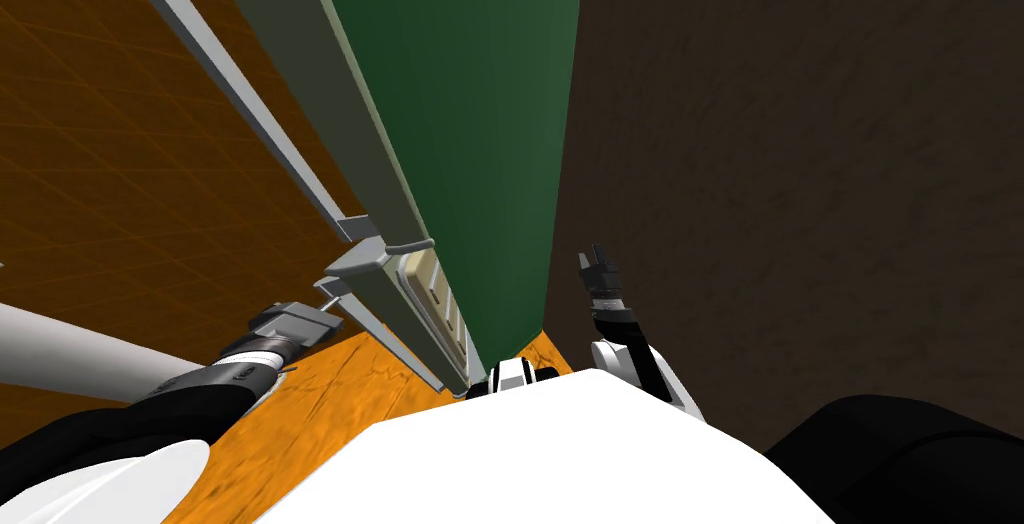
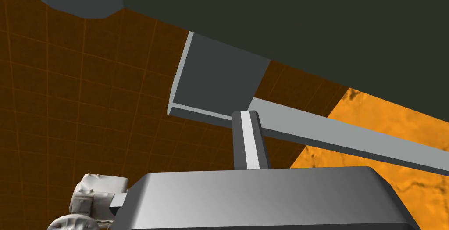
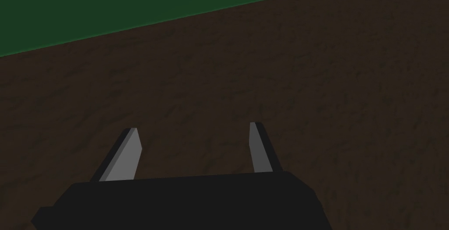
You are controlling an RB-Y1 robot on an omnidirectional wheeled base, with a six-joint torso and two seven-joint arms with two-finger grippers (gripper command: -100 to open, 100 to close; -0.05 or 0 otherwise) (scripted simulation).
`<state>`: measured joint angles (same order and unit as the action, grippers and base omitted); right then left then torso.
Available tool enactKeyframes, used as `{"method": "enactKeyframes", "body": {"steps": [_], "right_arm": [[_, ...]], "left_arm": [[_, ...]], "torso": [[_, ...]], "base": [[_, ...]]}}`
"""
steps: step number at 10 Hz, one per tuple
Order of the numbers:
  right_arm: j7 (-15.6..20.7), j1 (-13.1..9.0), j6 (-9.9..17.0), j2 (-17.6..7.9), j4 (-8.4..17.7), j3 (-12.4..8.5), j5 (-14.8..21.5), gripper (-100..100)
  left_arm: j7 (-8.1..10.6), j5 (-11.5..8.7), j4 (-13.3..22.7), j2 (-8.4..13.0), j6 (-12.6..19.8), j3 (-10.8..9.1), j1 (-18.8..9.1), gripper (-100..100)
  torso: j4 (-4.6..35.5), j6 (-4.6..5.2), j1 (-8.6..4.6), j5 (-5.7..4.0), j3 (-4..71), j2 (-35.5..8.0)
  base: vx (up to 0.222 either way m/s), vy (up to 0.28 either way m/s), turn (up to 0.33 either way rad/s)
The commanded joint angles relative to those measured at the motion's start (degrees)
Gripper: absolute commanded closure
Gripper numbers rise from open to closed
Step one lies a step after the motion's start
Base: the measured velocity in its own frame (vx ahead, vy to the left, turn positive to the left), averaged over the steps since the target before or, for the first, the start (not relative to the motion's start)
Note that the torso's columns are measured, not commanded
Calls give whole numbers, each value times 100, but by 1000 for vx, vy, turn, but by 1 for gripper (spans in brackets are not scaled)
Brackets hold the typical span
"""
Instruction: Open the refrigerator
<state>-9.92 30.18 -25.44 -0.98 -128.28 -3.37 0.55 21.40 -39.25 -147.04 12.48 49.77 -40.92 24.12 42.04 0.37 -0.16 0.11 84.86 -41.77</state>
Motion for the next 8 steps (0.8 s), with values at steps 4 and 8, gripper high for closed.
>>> {"method": "enactKeyframes", "body": {"steps": [4,8], "right_arm": [[0,2,-1,-1,-1,-1,0,0],[0,2,0,0,0,-1,0,0]], "left_arm": [[-86,-176,30,98,12,182,-36,100],[-158,-327,47,198,19,328,-80,100]], "torso": [[24,-33,24,-10,-28,-52],[22,-38,-5,-15,-23,-41]], "base": [[-48,219,34],[-43,204,-44]]}}
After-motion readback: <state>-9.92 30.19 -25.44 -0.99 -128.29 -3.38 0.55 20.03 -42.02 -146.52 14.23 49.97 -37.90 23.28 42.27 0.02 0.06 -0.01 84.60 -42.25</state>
